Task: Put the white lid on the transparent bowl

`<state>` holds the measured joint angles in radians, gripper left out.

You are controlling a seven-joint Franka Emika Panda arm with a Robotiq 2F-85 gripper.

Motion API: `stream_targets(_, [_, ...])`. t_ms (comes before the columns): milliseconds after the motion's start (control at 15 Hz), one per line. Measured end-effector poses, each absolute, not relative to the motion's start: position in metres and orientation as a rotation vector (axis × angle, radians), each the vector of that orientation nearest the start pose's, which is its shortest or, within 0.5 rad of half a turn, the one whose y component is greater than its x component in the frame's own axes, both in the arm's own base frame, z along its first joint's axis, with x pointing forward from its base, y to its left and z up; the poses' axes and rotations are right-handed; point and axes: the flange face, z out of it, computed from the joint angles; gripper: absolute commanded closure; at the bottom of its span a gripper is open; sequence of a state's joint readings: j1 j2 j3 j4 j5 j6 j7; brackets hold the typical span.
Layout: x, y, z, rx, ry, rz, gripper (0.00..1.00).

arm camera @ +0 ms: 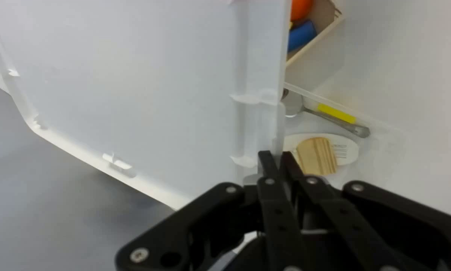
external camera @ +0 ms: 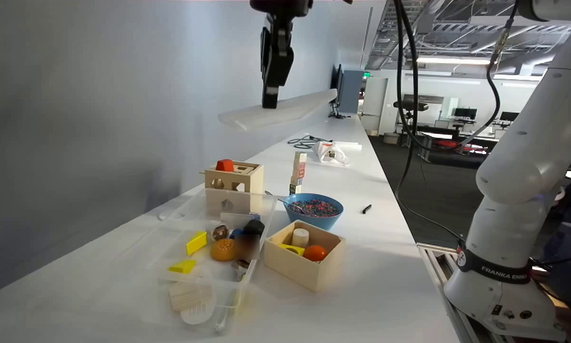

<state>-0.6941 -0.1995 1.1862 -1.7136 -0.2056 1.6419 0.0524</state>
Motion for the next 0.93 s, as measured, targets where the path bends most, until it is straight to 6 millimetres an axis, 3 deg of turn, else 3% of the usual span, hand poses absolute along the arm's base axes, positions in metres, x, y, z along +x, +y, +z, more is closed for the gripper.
stream_targets(133, [0.464,0.272,0.594,-3.479,-0.712,-0.134,0.93])
stream_targets(667, [0.466,0.278,0.587,-3.456,-0.743,-0.080,0.98])
stream_targets(800, [0.459,0.286,0.583,-3.492,-0.686,-0.083,0.98])
stream_targets(933, [0.445,0.308,0.579,-3.554,-0.629,-0.143,0.98])
